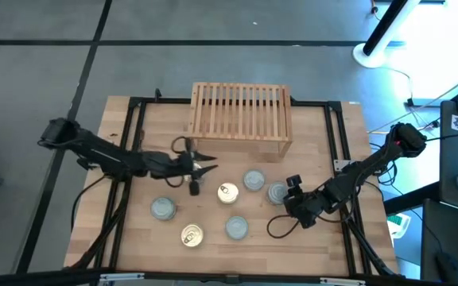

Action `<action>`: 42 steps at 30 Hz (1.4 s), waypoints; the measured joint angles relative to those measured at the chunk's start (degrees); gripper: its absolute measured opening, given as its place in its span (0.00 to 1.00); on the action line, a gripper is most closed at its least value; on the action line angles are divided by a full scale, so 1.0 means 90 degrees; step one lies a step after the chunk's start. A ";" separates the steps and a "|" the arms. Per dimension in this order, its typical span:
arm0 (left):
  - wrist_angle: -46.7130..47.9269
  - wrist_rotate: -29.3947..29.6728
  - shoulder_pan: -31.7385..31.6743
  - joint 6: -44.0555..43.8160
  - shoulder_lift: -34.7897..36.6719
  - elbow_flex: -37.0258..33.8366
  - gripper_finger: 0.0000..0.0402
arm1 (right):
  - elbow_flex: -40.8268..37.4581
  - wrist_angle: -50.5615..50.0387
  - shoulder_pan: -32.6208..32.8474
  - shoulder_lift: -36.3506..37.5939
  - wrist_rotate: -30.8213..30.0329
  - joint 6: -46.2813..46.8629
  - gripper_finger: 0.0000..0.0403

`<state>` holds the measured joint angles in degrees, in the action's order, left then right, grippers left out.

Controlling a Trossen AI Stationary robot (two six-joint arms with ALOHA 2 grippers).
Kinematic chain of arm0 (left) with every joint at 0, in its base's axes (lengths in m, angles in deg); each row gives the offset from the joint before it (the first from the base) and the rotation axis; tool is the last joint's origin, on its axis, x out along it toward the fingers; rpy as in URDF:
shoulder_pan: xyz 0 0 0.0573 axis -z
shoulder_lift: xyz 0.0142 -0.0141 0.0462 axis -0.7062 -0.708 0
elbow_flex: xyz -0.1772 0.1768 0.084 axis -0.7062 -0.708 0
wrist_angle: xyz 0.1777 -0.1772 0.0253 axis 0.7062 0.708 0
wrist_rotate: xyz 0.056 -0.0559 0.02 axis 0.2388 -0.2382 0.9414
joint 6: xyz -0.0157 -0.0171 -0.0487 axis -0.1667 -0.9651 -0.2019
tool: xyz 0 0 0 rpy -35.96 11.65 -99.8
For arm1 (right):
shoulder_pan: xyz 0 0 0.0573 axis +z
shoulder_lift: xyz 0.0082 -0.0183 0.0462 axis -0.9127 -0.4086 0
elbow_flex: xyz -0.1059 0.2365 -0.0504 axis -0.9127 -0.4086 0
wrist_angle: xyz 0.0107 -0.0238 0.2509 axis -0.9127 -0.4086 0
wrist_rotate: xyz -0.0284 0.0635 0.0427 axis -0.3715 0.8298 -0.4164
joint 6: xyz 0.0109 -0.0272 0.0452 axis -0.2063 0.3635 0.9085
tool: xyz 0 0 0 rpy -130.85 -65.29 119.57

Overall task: Stack canned seafood by type on shelf
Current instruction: Put the green white tuna can on the shelf

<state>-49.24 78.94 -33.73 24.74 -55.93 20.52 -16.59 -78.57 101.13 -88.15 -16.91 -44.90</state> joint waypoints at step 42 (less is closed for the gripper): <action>-0.0217 -0.0007 0.0000 0.0182 -0.2877 0.2221 0.27 | -0.0002 0.0159 0.0000 -0.0577 -0.0655 -0.0012 0.41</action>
<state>-51.19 78.88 -33.73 26.38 -81.82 40.51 -16.61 -77.14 101.13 -93.34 -22.80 -45.01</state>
